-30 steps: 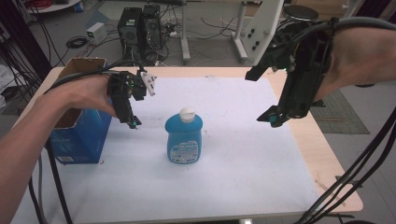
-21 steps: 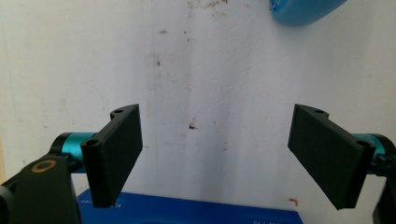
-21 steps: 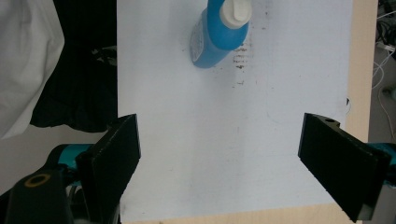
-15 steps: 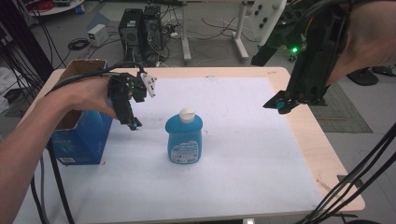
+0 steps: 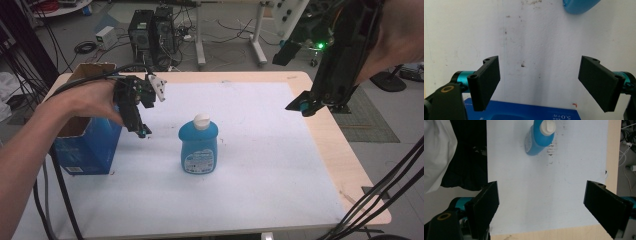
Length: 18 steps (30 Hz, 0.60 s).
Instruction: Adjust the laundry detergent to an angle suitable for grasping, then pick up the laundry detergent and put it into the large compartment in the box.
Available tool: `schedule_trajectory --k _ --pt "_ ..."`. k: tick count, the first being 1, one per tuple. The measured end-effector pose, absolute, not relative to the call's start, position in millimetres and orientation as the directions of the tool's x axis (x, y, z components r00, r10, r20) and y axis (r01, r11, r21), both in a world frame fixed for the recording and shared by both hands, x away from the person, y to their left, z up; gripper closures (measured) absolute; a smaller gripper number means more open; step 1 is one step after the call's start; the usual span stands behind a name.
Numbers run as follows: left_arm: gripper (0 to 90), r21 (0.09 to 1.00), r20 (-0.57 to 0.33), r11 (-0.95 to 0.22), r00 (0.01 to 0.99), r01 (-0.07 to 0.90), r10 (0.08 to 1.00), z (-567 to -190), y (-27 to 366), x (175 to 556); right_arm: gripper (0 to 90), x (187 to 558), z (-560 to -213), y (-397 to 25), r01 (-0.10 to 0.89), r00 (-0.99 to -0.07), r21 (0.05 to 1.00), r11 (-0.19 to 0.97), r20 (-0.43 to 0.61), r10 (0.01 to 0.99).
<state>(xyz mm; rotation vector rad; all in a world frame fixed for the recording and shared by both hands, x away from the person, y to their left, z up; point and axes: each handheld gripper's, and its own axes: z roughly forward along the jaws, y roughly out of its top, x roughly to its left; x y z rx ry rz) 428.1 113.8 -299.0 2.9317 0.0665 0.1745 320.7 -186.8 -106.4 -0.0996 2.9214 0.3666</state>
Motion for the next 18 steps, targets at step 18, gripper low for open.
schedule_trajectory --k 18 --pt "17.8 0.366 0.049 -0.929 0.996 0.053 0.076 -293.6 110.4 406.0 12.3 321.6 -112.6 -185.8 -0.09 -0.972 0.222 0.971 -0.23 -0.037"
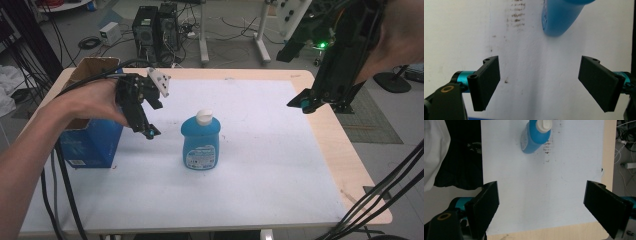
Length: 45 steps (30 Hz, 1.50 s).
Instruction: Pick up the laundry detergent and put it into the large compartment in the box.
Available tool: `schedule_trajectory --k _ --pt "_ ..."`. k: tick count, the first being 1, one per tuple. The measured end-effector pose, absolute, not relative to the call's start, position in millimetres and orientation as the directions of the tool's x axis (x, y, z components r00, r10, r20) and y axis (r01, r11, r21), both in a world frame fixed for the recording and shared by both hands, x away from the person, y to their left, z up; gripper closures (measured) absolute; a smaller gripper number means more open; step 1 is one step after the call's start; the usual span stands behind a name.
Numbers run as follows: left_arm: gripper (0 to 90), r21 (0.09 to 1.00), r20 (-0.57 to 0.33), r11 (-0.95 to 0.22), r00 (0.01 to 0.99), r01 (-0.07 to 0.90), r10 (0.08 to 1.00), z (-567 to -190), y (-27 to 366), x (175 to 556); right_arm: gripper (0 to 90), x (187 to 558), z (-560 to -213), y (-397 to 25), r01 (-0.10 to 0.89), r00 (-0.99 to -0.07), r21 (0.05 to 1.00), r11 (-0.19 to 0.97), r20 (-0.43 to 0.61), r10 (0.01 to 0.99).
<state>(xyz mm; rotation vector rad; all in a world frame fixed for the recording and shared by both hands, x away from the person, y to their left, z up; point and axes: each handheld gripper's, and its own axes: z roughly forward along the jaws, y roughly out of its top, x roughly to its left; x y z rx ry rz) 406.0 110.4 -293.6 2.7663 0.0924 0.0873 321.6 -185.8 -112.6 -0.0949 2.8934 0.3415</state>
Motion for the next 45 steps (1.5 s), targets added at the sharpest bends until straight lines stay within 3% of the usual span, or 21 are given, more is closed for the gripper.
schedule_trajectory --k 8,45 --pt "17.8 0.444 0.013 -0.892 0.995 0.087 0.104 -305.7 102.5 396.8 12.3 322.4 -119.4 -186.0 -0.087 -0.973 0.218 0.972 -0.227 -0.036" --pt "17.8 0.524 -0.021 -0.845 0.993 0.111 0.118 -297.1 42.9 381.9 12.3 314.5 -123.3 -193.2 -0.066 -0.972 0.207 0.976 -0.235 -0.016"
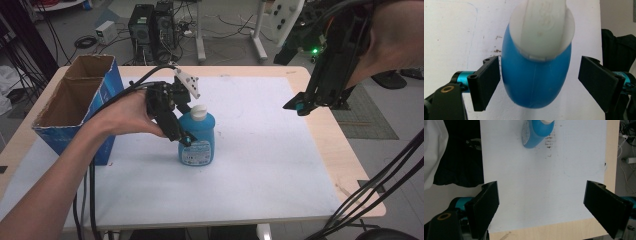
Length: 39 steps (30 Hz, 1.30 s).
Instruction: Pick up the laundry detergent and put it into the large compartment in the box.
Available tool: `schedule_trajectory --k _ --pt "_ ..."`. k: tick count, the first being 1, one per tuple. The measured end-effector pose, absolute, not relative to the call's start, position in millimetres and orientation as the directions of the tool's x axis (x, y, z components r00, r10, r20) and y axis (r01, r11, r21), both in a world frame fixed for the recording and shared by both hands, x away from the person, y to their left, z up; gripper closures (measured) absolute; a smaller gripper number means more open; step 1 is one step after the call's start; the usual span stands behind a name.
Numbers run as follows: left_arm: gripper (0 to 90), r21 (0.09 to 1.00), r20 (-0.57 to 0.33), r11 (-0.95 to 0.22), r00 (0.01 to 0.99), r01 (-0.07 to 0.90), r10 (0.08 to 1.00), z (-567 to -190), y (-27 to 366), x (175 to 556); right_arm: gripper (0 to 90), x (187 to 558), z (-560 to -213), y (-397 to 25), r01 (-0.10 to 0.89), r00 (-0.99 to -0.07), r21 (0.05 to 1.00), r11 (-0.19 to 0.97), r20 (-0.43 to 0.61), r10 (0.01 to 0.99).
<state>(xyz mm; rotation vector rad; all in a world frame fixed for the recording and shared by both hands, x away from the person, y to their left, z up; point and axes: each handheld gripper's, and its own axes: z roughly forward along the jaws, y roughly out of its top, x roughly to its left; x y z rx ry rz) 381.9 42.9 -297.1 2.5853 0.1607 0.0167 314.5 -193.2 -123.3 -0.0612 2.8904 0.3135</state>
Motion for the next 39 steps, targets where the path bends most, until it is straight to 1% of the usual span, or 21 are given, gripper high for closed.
schedule_trajectory --k 18,25,39 --pt "18.4 0.5 -0.014 -0.858 0.991 0.119 0.13 -291.4 25.4 384.6 12.3 315.8 -127.2 -198.0 -0.05 -0.972 0.192 0.98 -0.233 -0.004" --pt "22.5 0.486 -0.013 -0.867 0.992 0.116 0.125 -290.0 24.8 385.0 12.3 315.8 -129.4 -198.1 -0.045 -0.973 0.183 0.982 -0.23 -0.001" --pt "27.9 0.465 -0.007 -0.878 0.992 0.112 0.123 -287.5 23.8 384.3 12.3 315.7 -129.6 -198.9 -0.036 -0.972 0.179 0.983 -0.234 0.007"
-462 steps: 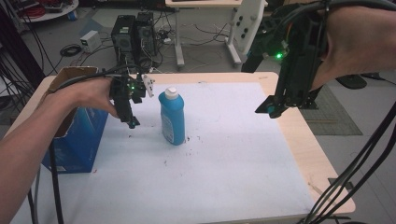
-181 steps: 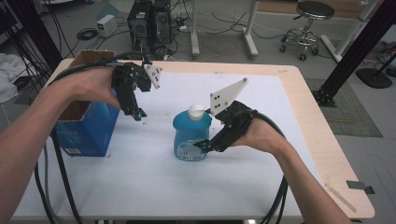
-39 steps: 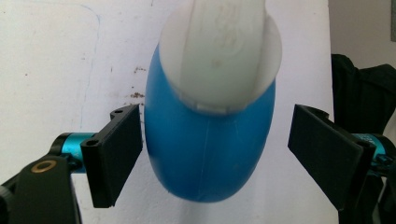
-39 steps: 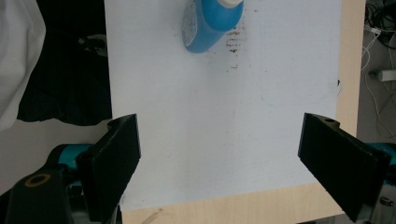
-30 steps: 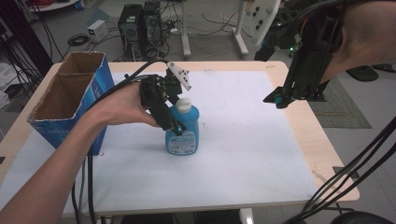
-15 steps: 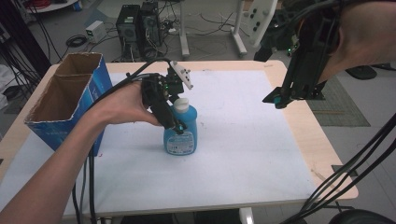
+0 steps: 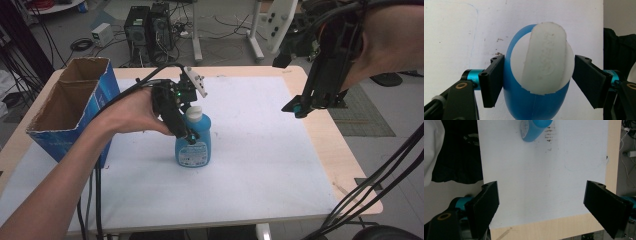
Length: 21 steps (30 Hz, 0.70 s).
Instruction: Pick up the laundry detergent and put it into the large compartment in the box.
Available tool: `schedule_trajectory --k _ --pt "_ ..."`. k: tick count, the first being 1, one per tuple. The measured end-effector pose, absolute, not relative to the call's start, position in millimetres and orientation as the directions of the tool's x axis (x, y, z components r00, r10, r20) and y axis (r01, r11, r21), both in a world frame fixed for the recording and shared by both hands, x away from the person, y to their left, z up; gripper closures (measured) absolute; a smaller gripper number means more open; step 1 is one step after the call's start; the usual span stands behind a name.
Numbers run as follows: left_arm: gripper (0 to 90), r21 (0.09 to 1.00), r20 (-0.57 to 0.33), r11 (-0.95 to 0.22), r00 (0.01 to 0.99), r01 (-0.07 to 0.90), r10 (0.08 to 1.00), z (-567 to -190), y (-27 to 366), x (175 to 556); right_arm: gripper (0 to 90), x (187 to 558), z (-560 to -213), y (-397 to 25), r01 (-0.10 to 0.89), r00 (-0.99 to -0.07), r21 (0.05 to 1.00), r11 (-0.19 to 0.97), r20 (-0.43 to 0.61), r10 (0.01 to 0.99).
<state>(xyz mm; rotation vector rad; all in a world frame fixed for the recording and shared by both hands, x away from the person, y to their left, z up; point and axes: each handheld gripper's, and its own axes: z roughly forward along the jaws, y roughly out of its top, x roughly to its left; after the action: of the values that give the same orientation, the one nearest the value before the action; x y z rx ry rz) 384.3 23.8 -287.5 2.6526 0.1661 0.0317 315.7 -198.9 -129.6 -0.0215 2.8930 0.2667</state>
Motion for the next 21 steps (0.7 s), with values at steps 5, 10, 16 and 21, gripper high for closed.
schedule_trajectory --k 5,10,16,21 --pt "29.5 0.457 -0.008 -0.882 0.992 0.112 0.122 -286.1 22.5 384.4 12.3 315.8 -129.8 -198.9 -0.036 -0.972 0.177 0.984 -0.235 0.006" --pt "30.6 0.451 -0.011 -0.885 0.992 0.116 0.125 -286.9 21.7 385.1 12.3 315.7 -129.8 -198.9 -0.034 -0.972 0.176 0.984 -0.236 0.009" --pt "34.9 0.448 -0.003 -0.886 0.991 0.121 0.134 -286.4 21.9 385.3 12.3 315.8 -130.5 -199.1 -0.03 -0.97 0.167 0.986 -0.242 0.012" --pt "36.5 0.439 0.005 -0.891 0.992 0.111 0.126 -285.7 21.0 385.9 12.3 316.1 -130.9 -199.7 -0.028 -0.969 0.166 0.986 -0.247 0.015"
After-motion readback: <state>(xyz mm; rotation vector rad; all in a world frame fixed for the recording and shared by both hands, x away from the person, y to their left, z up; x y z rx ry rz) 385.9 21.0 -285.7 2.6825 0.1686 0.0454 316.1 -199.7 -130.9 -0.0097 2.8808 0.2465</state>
